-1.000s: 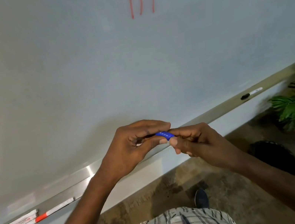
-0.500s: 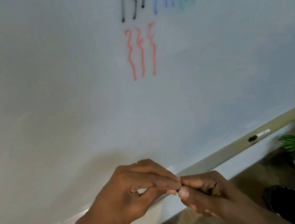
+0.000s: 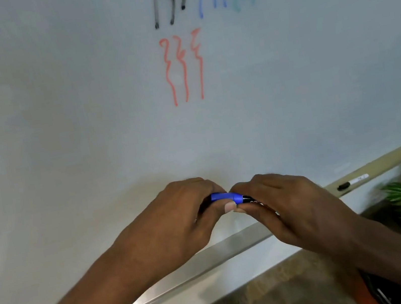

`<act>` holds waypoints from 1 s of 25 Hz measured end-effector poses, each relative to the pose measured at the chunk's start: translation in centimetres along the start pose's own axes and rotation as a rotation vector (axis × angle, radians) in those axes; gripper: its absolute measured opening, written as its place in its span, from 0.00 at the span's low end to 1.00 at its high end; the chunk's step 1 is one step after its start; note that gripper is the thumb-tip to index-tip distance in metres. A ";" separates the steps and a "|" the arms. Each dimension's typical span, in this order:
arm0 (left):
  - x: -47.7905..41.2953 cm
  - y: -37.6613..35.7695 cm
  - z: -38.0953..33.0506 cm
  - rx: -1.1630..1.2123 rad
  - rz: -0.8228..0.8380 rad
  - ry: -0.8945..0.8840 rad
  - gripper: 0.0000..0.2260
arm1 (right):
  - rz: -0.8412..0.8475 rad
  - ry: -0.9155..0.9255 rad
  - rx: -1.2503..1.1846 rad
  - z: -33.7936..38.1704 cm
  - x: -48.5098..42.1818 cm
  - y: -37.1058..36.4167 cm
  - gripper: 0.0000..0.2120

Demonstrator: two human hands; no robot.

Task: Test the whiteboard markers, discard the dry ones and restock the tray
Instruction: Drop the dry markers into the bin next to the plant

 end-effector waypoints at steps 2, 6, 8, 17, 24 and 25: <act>0.0 -0.5 -0.4 -0.004 0.030 -0.020 0.21 | 0.009 0.050 0.040 0.1 0.1 0.0 0.14; 0.7 1.0 -0.1 0.129 -0.109 -0.045 0.14 | -0.013 -0.011 0.019 -0.1 0.4 0.9 0.14; 1.2 2.9 1.8 0.184 -0.240 0.025 0.12 | -0.048 -0.134 -0.053 -1.4 0.7 1.7 0.12; 1.5 3.0 3.3 0.682 -0.400 0.172 0.12 | -0.218 -0.368 -0.575 -0.4 -1.5 2.5 0.11; -0.6 8.6 0.4 0.430 -0.646 -0.034 0.06 | -0.339 -0.299 -0.918 0.3 -4.8 2.9 0.17; -1.0 9.9 -0.1 0.293 -0.740 -0.091 0.06 | -0.371 -0.269 -0.953 0.5 -5.4 3.2 0.17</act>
Point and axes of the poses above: each hand's wrist, its own x-axis away from the middle knuckle, its own y-axis out of the back of the hand, z = x × y, the point moved 5 cm from there along -x, towards the middle knuckle, and after that the axes turned 6 degrees about -x, right-handed, at the moved point
